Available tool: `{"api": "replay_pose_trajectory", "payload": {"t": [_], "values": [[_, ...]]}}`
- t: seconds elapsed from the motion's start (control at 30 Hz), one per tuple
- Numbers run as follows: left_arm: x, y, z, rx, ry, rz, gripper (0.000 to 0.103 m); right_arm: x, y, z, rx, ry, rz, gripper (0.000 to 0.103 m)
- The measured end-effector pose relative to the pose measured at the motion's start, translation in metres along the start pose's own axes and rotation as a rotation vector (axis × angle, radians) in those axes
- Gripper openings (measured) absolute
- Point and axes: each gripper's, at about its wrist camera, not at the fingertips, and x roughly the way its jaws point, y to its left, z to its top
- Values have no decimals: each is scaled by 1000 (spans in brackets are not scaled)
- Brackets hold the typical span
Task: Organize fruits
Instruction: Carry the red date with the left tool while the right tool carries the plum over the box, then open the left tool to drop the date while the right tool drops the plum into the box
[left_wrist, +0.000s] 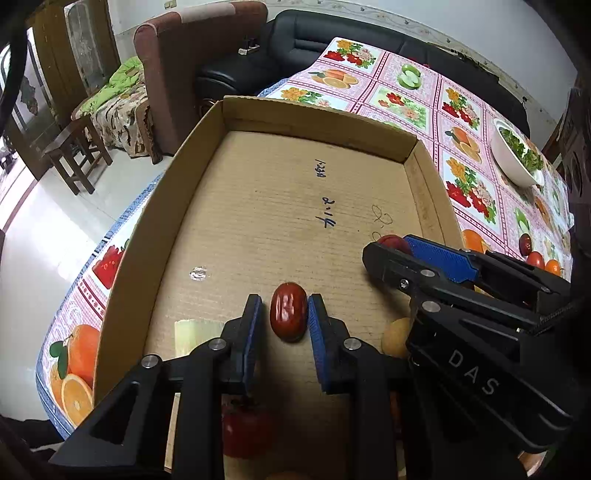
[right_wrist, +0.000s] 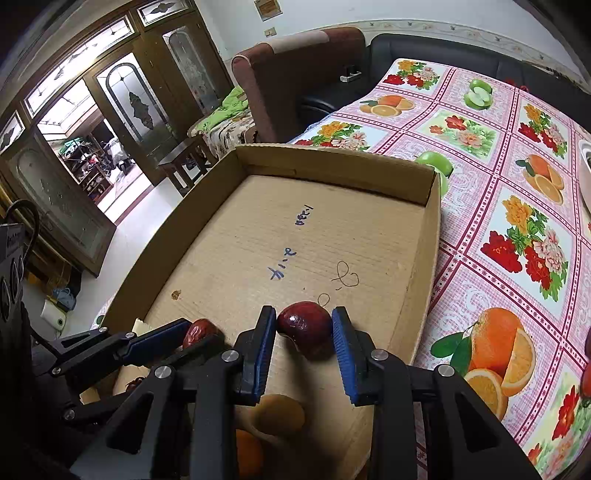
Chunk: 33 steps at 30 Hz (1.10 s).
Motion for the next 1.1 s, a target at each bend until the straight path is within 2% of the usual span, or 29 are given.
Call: {"api": "replay_pose_trajectory", "payload": {"t": [0.1, 0.17, 0.23, 0.53, 1.1], "values": [[-1, 0, 0, -1, 0, -5, 28, -1, -3, 0, 8, -2, 0, 33], [-4, -1, -1, 5, -9, 1, 38, -3, -5, 1, 18, -7, 7, 34], [-8, -1, -2, 6, -19, -1, 43, -6, -6, 1, 24, -14, 8, 38], [-26, -11, -2, 18, -55, -35, 43, -46, -19, -9, 68, -81, 6, 39], [-59, -65, -17, 107, -101, -98, 43, -114, -77, -66, 212, -139, -68, 41]]}}
